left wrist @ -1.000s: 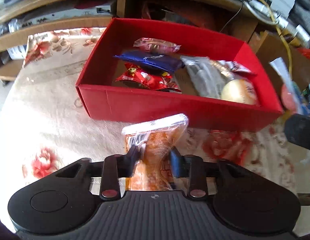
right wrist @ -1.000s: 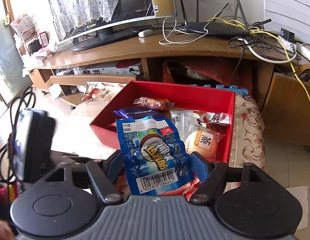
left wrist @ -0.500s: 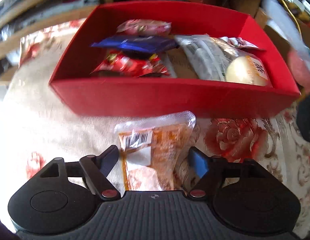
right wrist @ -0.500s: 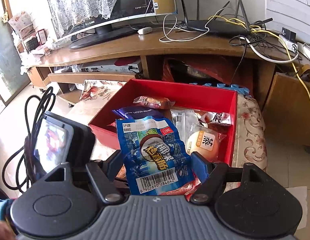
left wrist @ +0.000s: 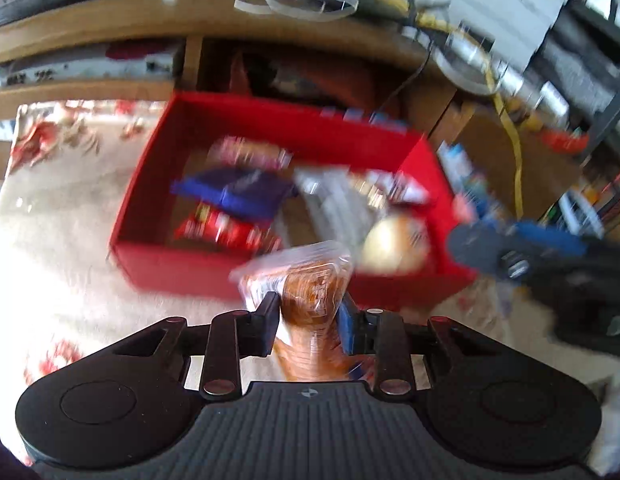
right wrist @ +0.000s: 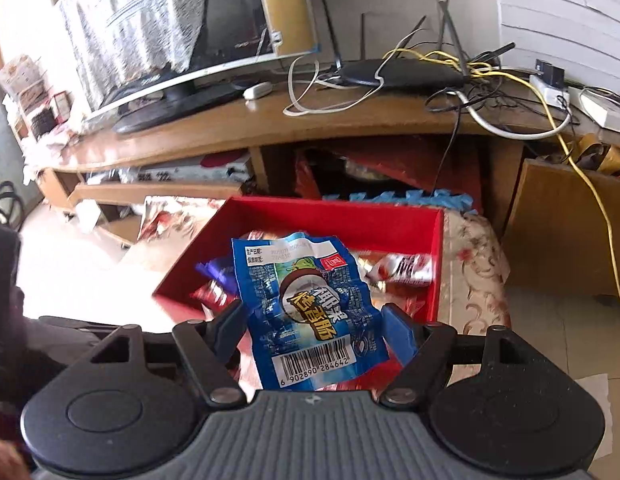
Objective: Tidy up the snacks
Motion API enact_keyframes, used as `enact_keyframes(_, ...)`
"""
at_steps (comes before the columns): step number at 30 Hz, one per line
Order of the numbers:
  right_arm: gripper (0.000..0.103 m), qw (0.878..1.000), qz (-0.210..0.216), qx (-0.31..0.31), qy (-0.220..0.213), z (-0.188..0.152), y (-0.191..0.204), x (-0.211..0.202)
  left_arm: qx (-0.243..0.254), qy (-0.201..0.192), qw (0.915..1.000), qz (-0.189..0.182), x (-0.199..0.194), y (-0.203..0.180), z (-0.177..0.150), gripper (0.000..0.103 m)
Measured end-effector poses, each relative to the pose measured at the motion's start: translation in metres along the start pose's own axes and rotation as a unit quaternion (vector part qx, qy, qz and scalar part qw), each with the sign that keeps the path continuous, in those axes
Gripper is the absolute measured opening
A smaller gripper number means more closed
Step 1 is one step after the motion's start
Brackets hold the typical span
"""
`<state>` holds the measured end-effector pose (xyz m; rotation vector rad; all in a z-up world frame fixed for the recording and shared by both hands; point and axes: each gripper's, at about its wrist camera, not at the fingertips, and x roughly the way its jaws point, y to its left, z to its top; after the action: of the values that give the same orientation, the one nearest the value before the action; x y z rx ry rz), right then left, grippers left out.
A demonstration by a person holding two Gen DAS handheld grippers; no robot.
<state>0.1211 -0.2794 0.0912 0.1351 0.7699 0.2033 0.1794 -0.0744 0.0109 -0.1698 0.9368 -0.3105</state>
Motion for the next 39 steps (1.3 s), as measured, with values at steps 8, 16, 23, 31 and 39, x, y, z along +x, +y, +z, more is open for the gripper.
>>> enact_keyframes(8,0.069,0.999,-0.006,0.053,0.002,0.039,-0.024,0.037,-0.01,-0.035,0.9993,-0.013,0.015,-0.014,0.061,0.02)
enact_keyframes(16,0.072,0.996,-0.004,0.066,0.056,0.038,-0.037,0.078,0.007,-0.005,0.9993,0.036,0.05,-0.006,0.069,0.038)
enact_keyframes(23,0.074,0.998,-0.031,0.028,0.043,0.027,-0.021,0.058,0.025,-0.017,0.9947,0.099,0.025,-0.005,0.051,0.081)
enact_keyframes(31,0.074,0.999,-0.03,0.02,0.015,0.004,0.003,0.016,0.011,-0.04,0.9932,0.109,-0.015,-0.005,0.019,0.093)
enact_keyframes(39,0.075,1.0,-0.018,0.025,0.001,-0.024,0.02,-0.015,0.058,-0.086,0.9836,0.148,-0.048,-0.015,-0.01,0.103)
